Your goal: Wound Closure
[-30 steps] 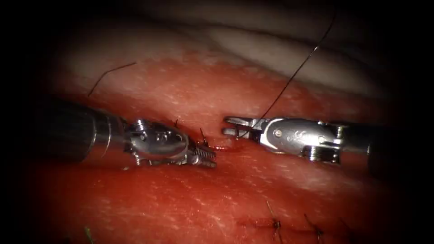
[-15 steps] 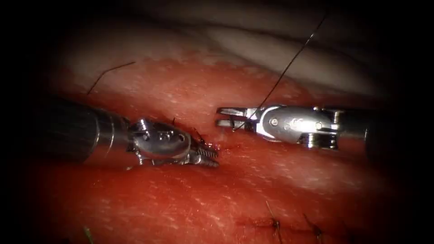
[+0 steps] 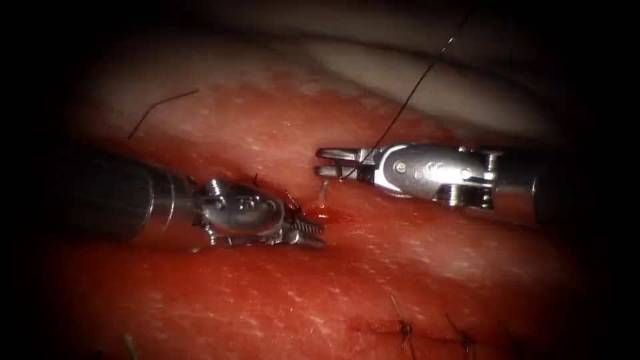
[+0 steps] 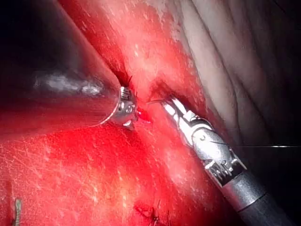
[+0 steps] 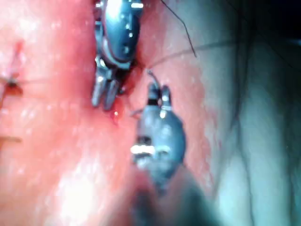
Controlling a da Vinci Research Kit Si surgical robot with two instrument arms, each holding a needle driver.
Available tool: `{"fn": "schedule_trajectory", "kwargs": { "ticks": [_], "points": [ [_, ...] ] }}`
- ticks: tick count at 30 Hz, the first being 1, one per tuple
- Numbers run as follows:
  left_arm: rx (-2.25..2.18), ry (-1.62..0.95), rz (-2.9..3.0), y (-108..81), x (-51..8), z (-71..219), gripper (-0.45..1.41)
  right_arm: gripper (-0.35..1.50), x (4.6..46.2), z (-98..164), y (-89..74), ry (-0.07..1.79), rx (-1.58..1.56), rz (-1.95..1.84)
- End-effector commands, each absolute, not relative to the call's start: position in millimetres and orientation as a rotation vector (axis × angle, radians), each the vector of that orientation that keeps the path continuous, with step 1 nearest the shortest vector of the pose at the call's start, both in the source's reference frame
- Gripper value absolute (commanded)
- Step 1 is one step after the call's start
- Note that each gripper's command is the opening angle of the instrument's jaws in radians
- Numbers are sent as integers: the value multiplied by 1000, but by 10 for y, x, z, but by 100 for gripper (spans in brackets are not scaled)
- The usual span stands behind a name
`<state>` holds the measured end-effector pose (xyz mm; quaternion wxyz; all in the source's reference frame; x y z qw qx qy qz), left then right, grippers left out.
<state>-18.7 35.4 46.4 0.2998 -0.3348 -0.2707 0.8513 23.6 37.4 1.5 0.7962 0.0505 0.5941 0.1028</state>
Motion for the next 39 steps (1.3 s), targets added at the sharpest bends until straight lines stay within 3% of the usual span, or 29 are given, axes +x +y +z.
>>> {"fn": "schedule_trajectory", "kwargs": {
  "ticks": [1,39],
  "points": [
    [-882,-728,2260,344,-190,474,31,-35,245,18,381,1284,128,235],
    [-788,-767,2312,335,-171,492,36,-35,260,29,402,1198,727,754]
  ]
}}
